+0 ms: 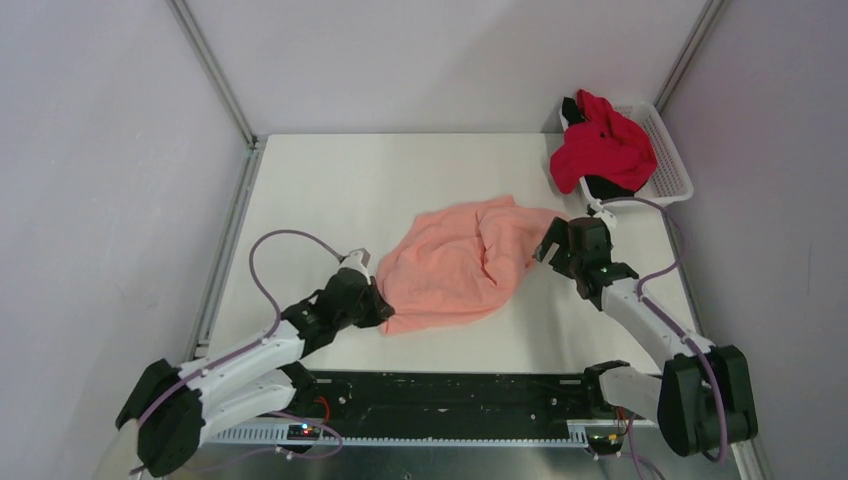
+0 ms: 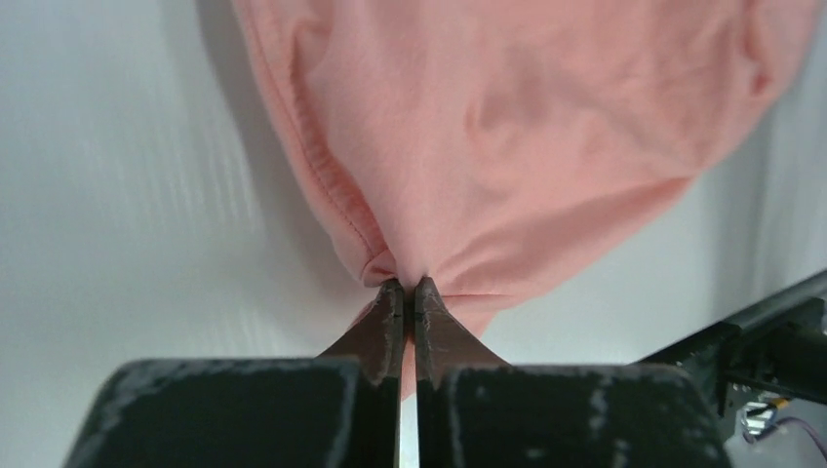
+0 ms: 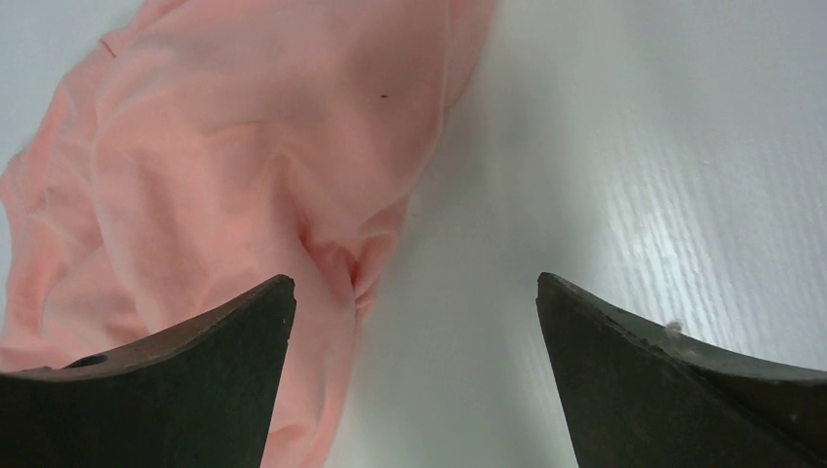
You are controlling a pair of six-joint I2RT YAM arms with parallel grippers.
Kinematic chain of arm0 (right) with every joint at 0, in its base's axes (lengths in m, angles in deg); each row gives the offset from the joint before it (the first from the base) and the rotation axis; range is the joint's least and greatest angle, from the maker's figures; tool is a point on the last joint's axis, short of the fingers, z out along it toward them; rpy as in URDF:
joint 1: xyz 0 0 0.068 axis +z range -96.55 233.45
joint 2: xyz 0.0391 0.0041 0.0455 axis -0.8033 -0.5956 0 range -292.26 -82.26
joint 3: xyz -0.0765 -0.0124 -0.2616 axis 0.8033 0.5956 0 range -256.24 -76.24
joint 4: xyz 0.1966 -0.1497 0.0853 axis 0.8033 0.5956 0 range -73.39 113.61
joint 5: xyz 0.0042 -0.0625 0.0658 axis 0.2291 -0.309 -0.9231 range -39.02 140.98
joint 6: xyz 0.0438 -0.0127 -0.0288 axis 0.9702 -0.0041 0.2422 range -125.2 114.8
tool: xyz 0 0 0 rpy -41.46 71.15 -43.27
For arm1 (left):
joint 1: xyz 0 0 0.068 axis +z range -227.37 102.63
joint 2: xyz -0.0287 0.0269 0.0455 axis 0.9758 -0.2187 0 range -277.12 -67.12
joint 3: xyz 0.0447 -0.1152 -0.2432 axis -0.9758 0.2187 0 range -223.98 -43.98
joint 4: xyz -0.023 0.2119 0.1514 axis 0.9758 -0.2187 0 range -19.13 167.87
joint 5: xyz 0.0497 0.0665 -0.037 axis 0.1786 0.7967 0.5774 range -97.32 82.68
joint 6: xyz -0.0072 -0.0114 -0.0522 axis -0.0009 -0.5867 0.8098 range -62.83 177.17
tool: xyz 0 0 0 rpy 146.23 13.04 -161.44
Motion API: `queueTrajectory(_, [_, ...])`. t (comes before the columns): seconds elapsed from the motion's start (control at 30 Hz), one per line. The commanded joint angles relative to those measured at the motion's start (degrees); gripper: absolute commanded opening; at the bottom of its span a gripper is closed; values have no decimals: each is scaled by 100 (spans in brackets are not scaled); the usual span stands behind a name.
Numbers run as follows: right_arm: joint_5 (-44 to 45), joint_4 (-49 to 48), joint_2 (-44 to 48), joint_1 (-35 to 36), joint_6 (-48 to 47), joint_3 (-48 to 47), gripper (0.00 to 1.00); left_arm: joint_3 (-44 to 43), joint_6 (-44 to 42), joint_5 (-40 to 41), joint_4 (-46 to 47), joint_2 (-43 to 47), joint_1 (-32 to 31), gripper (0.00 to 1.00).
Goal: Fold and stack the t-shirts
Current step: Flatten out the tshirt
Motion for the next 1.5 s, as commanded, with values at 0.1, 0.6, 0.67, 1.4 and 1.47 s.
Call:
queueTrajectory(0.1, [-377, -1307, -995, -130, -15, -269, 93, -132, -712, -184, 153, 1009, -52, 0])
queueTrajectory(0.6, [-683, -1360, -1723, -134, -155, -1267, 0, -473, -1067, 1296, 487, 1998, -56, 0])
queueTrajectory(0.67, [-556, -533, -1061, -24, -317, -1616, 0, -746, -1308, 1677, 494, 2313, -53, 0])
queueTrajectory(1.4, [-413, 2087, 104, 489, -1584, -5152, 0, -4069, -3451, 3826, 359, 1495, 314, 0])
queueTrajectory(1.47, [-630, 2015, -360, 480, -1807, -5710, 0, -4460, -3414, 3284, 385, 1033, 835, 0])
